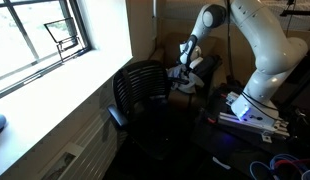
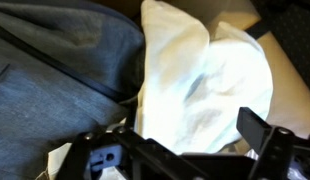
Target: Put the grey cloth on the backrest of the black chair
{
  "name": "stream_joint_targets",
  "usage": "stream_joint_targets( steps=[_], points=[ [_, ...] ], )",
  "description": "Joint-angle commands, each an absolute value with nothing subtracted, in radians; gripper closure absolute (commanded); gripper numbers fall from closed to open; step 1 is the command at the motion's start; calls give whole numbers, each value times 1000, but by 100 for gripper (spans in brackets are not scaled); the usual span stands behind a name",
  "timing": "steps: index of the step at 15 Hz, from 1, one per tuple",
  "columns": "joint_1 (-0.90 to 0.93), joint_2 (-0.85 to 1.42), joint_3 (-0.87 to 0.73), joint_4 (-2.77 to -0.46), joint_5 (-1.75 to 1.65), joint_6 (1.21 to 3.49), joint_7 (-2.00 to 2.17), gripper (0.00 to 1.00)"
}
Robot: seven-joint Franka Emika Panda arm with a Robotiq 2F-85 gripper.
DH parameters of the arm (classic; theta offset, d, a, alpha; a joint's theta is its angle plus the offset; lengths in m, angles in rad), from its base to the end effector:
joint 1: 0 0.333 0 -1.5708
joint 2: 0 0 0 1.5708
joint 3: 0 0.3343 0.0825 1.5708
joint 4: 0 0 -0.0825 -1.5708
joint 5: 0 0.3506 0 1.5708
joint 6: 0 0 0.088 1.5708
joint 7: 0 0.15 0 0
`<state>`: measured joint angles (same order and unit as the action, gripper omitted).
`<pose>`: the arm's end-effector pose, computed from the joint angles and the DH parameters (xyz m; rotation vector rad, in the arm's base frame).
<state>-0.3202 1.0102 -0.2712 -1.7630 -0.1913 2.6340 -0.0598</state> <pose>0.5034 -0.3394 0.0015 2.8402 -0.3532 -0.3138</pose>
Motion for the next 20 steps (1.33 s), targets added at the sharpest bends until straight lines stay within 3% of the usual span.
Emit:
stream_joint_targets(
  steps=[1,5,6,9,17,20],
  points=[
    [-362,1156,-256,-1624,-95,2755,20,0],
    [-334,1155,-278,-1646,-91,2742,9,0],
    [-333,1154,-278,-1646,-91,2742,9,25],
    [-346,1150,-262,-1637,-80,2717,3,40],
    [-352,1144,-240,-1572,-41,2513,0,97],
    [-372,1018,-186,-1636,-65,2378,-149,100]
  ],
)
